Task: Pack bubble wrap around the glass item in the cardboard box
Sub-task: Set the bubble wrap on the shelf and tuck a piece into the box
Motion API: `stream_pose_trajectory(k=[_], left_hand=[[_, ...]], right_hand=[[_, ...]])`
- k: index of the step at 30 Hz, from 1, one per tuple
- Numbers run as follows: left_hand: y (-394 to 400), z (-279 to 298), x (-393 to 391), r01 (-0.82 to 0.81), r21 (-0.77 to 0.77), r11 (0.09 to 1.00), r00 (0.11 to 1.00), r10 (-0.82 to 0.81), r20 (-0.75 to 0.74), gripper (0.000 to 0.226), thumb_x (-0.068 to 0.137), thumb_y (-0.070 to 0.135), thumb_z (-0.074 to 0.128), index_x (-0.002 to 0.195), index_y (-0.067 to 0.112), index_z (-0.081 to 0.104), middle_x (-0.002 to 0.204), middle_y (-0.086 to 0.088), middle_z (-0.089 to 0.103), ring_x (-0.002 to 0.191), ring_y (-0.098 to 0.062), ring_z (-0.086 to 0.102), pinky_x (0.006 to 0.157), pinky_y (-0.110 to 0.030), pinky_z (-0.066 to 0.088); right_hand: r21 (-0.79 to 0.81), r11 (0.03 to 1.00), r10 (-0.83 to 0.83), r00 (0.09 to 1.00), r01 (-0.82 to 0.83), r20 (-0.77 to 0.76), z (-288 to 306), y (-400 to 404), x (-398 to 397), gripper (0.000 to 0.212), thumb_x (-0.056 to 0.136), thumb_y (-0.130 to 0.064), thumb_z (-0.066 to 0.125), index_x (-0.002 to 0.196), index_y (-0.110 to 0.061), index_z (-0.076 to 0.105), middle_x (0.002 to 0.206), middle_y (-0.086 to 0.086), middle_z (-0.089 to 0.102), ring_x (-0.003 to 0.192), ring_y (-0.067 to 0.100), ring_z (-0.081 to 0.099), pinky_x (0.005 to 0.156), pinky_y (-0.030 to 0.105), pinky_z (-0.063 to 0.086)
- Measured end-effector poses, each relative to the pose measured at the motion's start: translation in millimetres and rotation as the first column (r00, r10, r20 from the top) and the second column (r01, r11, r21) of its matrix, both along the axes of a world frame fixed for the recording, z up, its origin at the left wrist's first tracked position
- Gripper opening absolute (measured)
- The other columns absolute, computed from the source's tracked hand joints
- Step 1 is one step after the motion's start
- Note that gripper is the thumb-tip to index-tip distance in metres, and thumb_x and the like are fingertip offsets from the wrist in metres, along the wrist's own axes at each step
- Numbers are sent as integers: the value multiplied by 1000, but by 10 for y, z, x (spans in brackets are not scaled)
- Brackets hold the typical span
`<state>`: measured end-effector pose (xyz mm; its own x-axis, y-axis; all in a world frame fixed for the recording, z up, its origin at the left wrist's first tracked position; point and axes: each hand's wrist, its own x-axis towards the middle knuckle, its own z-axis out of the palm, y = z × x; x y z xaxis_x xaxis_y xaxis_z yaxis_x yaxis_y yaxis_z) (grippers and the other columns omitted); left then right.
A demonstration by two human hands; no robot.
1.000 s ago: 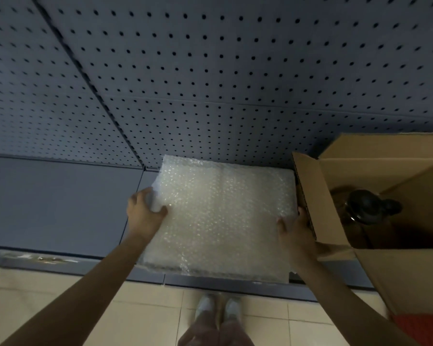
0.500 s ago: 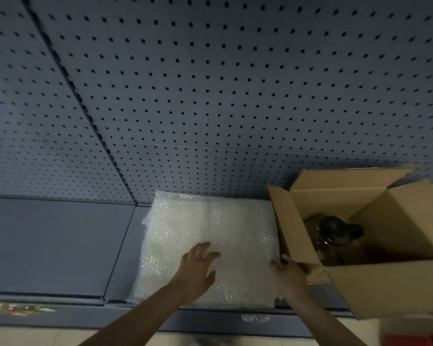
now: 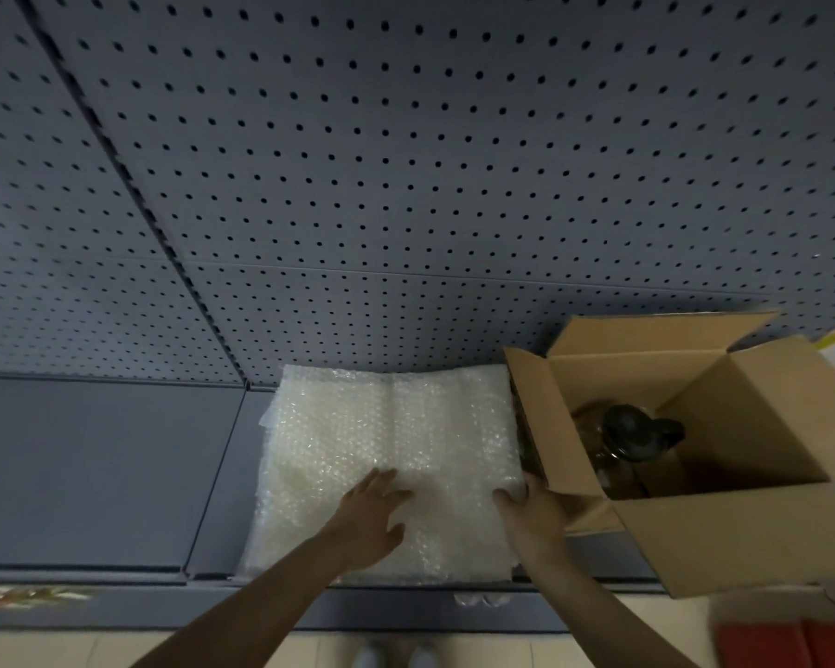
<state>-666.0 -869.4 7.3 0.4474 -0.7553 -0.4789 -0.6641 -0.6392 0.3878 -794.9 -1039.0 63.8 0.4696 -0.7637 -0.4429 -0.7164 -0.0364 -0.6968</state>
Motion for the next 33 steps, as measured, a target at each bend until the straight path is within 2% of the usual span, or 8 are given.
stream_pose_trajectory(k=[8, 10, 12, 16, 22, 26, 30, 33], left_hand=[[95, 173, 189, -316, -213, 924, 869, 192, -456, 37, 96, 17, 55, 122, 43, 62, 142, 9, 44, 136, -10, 38, 111, -14, 23], [155, 315, 238, -475, -227, 850, 728, 235, -644, 45, 97, 12, 51, 101, 53, 68, 122, 16, 62, 118, -8, 56, 99, -15, 43], [224, 427, 297, -654, -180, 735, 548, 295, -783, 32, 98, 14, 49, 105, 34, 72, 107, 8, 74, 105, -11, 66, 88, -17, 51], [425, 447, 591, -862, -128, 491, 332, 355, -874, 38, 99, 40, 41, 125, 23, 62, 115, -1, 72, 112, -21, 65, 104, -41, 44], [779, 608, 973, -850, -183, 494, 411, 404, -817, 77, 62, 81, 60, 124, 34, 58, 114, 8, 71, 105, -14, 68, 94, -33, 50], [757, 592, 1008, -820, -199, 536, 473, 440, -764, 36, 85, 42, 68, 119, 34, 57, 114, 7, 68, 104, -10, 65, 92, -29, 51], [681, 477, 999, -780, -272, 563, 583, 497, -643, 4, 90, 26, 66, 93, 29, 67, 74, 12, 67, 68, -3, 60, 67, -22, 45], [642, 458, 995, -769, -292, 568, 601, 489, -632, 10, 94, 22, 61, 90, 20, 70, 75, 5, 72, 65, -5, 66, 67, -24, 50]], right_hand=[[-58, 983, 184, 950, -175, 252, 329, 543, 350, 31, 81, -14, 66, 108, -20, 53, 110, -4, 53, 102, 14, 55, 92, 34, 48], [-63, 967, 255, 925, -248, 281, 347, 699, 479, 38, 76, -23, 66, 110, -21, 50, 113, -4, 50, 106, 13, 52, 94, 32, 47], [-92, 941, 339, 901, -326, 270, 361, 859, 610, 44, 71, -36, 63, 109, -22, 45, 118, -2, 47, 109, 15, 49, 93, 32, 48], [-262, 826, 533, 842, -499, 78, 313, 1147, 841, 67, 68, -58, 44, 124, -22, 40, 149, -1, 25, 135, 21, 29, 109, 38, 34], [-235, 683, 662, 722, -692, -203, 150, 1452, 1062, 64, 87, -47, 52, 140, -24, 26, 160, 2, -3, 146, 30, 2, 120, 42, 8], [-206, 653, 668, 682, -729, -299, 63, 1550, 1109, 68, 91, -44, 49, 147, -21, 18, 160, 7, -9, 147, 33, -4, 121, 43, 3], [-200, 627, 680, 654, -753, -331, 78, 1517, 1099, 66, 93, -44, 47, 148, -22, 18, 160, 7, -10, 147, 33, -6, 121, 43, 4], [-285, 667, 651, 725, -688, -225, 183, 1455, 1015, 54, 93, -42, 47, 140, -21, 31, 160, 5, 1, 147, 28, 6, 120, 40, 15]])
